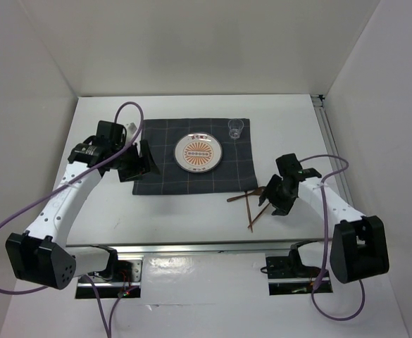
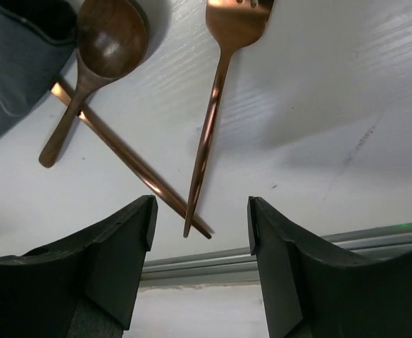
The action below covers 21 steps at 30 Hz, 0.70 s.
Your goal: Set the dinner table for one person
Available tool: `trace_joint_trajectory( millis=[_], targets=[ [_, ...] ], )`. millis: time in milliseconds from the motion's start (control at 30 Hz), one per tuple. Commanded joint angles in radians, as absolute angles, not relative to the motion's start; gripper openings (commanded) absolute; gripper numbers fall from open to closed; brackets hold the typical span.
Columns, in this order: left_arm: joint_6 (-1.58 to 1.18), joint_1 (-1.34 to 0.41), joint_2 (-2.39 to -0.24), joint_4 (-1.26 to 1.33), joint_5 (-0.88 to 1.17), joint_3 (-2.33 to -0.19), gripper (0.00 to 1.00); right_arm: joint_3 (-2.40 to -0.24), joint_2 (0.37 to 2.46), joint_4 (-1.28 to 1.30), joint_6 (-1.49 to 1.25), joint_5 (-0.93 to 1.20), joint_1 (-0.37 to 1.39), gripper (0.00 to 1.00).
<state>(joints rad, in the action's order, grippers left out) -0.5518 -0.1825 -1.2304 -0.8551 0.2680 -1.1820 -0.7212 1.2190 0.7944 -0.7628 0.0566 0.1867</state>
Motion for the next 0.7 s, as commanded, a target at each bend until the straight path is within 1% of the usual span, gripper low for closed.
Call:
trace_joint_trajectory(
  millis=[0,100,267,400,433,533,567,667],
  targets=[
    [-0.532,-0.189,-1.233,-0.854,0.279,-1.207,0.83,-0.695,1.261,0.655,-0.811,0.091,0.193,0.66],
    [-0.532,-0.189,-1.233,-0.864,0.268,-1.198,0.83,-0.683,1.321,0.595,-0.811,0.1,0.193,0.65],
    [-0.532,-0.189,-1.233,-0.855,0.268,-1.189,0.83,-0.695,1.393,0.552,-0.811,0.069,0.216,0.56],
    [-0.523,-0.189,-1.233,-0.854,0.268,-1.189,0.83,-0.704,1.436,0.552,-0.811,0.026,0.236,0.44],
    [-0.523,-0.189,-1.233,-0.854,0.268,-1.201,0.83,-0.704,1.436,0.563,-0.811,0.026,0.236,0.37],
    [-0.523,-0.189,-1.243,-0.854,0.259,-1.212,0.83,-0.704,1.436,0.592,-0.822,-0.011,0.247,0.22],
    [-0.523,-0.189,-1.243,-0.854,0.259,-1.212,0.83,-0.704,1.436,0.592,-0.831,-0.02,0.247,0.14],
    [-0.523,-0.198,-1.252,-0.845,0.27,-1.212,0.83,-0.704,1.391,0.638,-0.831,-0.069,0.247,0.03]
  ],
)
